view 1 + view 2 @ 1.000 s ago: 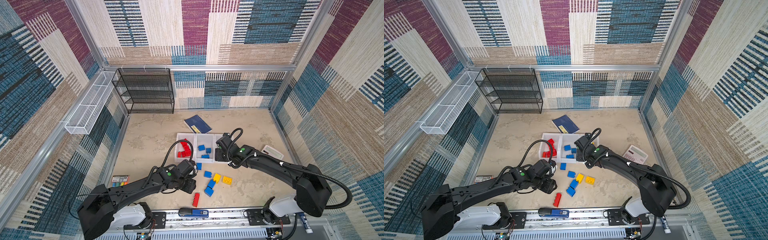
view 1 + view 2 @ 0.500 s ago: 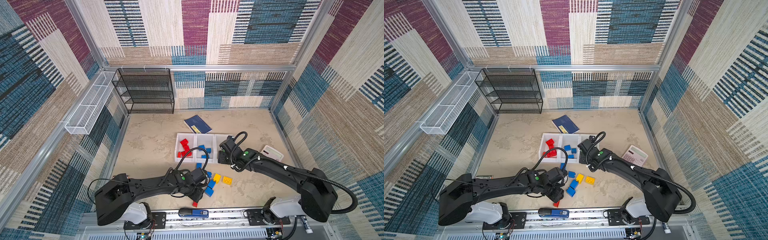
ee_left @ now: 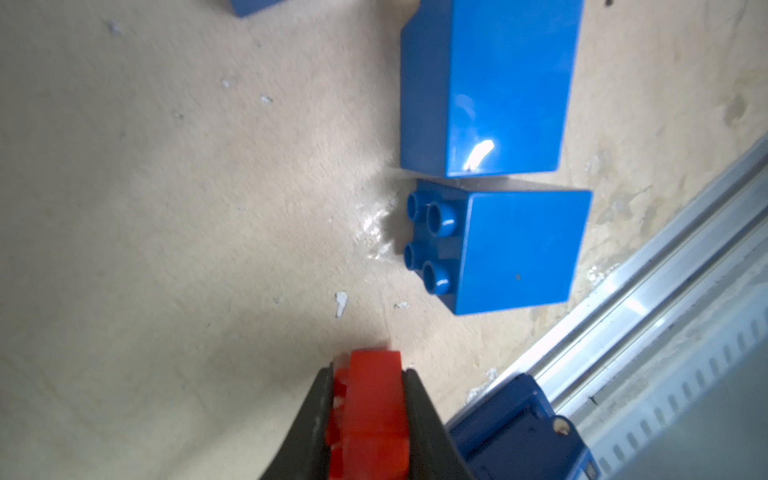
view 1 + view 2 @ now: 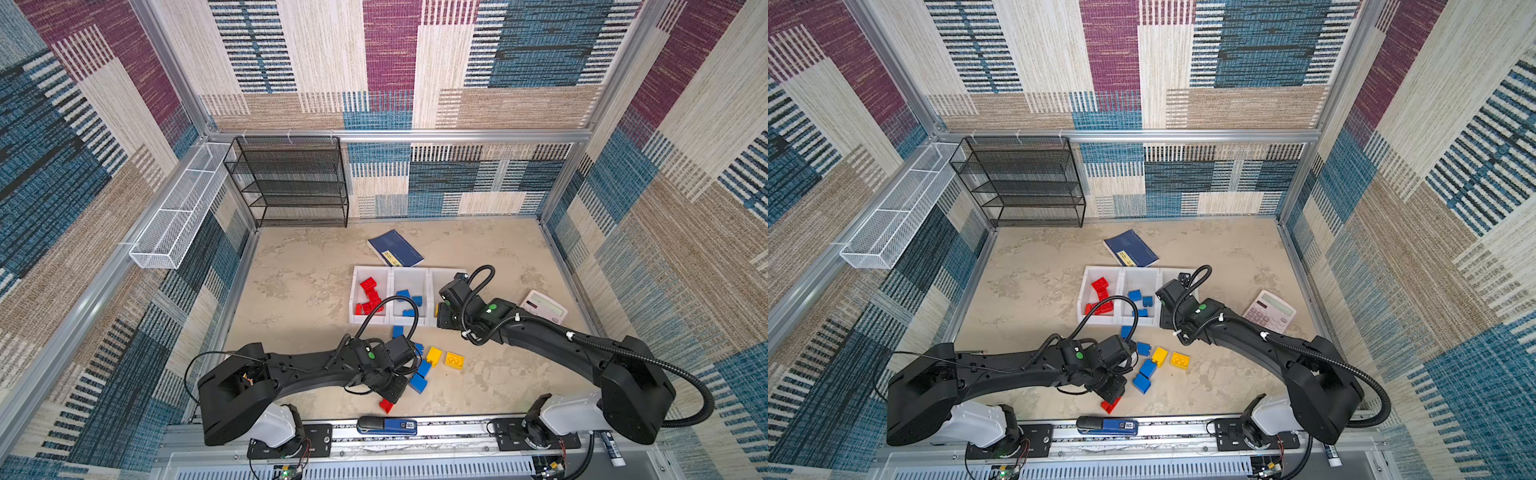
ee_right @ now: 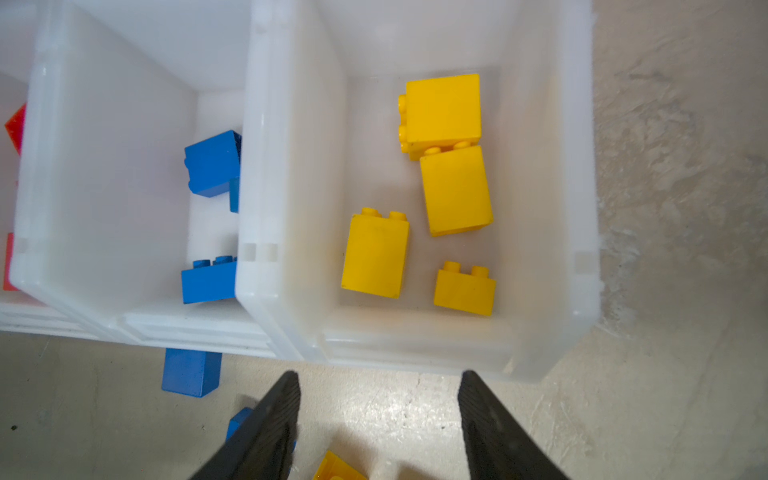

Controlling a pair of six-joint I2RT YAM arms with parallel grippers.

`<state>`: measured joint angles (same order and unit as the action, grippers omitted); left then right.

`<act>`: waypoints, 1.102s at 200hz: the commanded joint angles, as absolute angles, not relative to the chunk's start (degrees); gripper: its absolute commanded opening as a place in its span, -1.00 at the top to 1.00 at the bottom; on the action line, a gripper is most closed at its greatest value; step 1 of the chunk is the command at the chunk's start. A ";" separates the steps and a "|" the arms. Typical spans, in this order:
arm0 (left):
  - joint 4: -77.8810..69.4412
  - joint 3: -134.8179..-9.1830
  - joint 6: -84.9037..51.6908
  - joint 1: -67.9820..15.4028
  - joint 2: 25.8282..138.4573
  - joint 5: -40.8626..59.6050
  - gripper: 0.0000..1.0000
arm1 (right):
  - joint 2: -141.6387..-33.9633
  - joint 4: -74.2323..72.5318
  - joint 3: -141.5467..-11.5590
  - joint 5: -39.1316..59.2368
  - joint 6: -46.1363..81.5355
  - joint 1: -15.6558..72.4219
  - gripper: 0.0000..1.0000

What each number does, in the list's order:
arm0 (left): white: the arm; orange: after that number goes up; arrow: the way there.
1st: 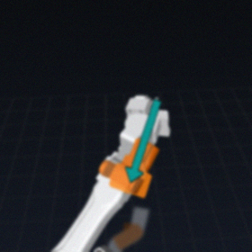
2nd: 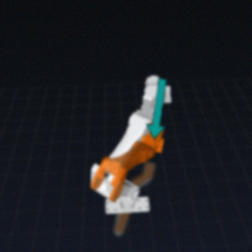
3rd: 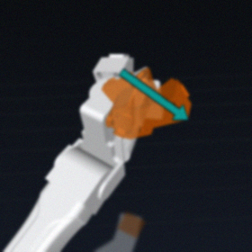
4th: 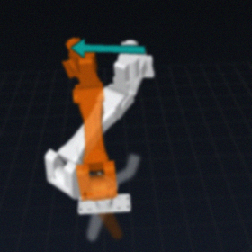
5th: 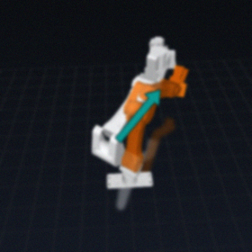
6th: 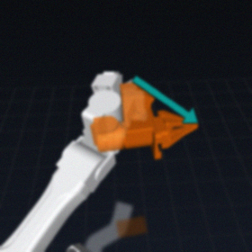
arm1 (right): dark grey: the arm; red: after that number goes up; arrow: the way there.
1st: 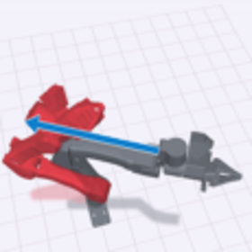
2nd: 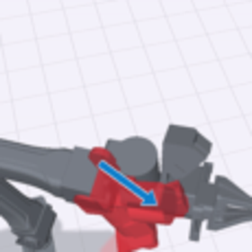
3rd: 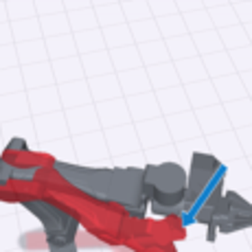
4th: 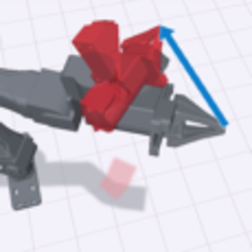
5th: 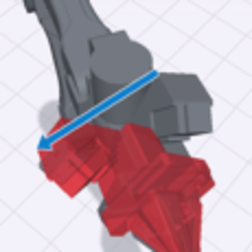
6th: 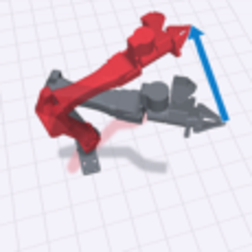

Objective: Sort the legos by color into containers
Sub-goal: 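Lift the red brick toward the near compartment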

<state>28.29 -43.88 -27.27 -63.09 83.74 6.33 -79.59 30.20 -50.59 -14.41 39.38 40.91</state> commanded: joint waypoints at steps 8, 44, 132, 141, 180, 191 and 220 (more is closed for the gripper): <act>29.38 -45.66 -26.21 -61.00 82.46 4.08 0.50 | -79.42 29.01 -50.62 -13.98 40.04 40.87 -0.26; 32.48 -51.28 -19.68 -48.77 78.33 3.47 0.51 | -79.21 29.53 -50.95 -14.17 39.64 40.87 -0.25; 26.77 -68.36 -11.99 -24.84 90.66 5.12 0.49 | -77.81 30.10 -50.56 -13.61 39.86 40.87 -0.22; 27.29 -70.00 -11.58 -23.98 92.39 4.97 0.49 | -77.35 30.38 -50.44 -13.75 39.90 40.89 -0.22; 27.89 -73.84 -8.55 -22.98 96.82 3.87 0.43 | -75.83 30.86 -49.60 -14.41 40.35 40.87 -0.22; 28.07 -74.27 -8.56 -22.96 97.41 3.51 0.30 | -75.85 30.98 -49.65 -14.37 40.43 40.87 -0.23; 28.32 -73.95 -9.30 -23.03 96.94 1.16 -0.02 | -75.91 31.20 -49.66 -14.53 40.53 40.87 -0.26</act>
